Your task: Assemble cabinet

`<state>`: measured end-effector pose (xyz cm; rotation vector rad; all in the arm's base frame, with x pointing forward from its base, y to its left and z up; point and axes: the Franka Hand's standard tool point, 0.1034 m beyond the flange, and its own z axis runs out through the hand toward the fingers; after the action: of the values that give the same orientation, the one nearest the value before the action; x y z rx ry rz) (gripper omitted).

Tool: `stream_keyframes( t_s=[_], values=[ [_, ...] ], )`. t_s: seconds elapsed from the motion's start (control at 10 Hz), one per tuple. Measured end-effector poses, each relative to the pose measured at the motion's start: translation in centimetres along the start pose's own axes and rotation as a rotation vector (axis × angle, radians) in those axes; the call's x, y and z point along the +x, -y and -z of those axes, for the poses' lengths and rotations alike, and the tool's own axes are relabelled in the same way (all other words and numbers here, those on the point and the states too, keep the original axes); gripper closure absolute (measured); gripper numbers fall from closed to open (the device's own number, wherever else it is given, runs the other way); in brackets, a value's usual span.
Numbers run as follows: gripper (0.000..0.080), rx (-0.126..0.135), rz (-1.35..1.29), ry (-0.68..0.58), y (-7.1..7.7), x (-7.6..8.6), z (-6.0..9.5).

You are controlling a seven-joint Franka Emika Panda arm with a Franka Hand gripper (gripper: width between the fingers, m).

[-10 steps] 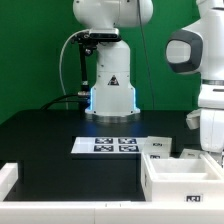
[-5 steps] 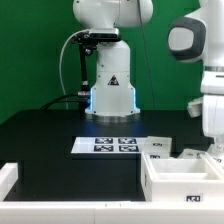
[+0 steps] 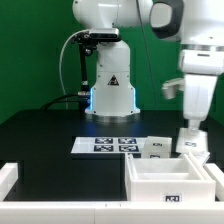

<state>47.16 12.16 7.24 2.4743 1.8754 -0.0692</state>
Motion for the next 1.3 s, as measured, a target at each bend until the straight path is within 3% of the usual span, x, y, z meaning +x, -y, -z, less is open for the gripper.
stream_keyframes(
  t_s=[0.4,0.6,0.8,1.0,1.3],
  values=[
    [0.0737,0.009,0.014,0.006,0.2,-0.3,-0.2],
    [0.0737,0.031,0.081,0.021,0.6,-2.2,-0.3],
    [0.0737,0.037,0.109,0.021,-0.2,-3.5,-0.6],
    [0.0737,0.041,0.12,0.02,-0.7,-3.4,-1.0],
    [0.0737,0.07,0.124,0.042,-1.1,-3.8,-0.7]
  ],
)
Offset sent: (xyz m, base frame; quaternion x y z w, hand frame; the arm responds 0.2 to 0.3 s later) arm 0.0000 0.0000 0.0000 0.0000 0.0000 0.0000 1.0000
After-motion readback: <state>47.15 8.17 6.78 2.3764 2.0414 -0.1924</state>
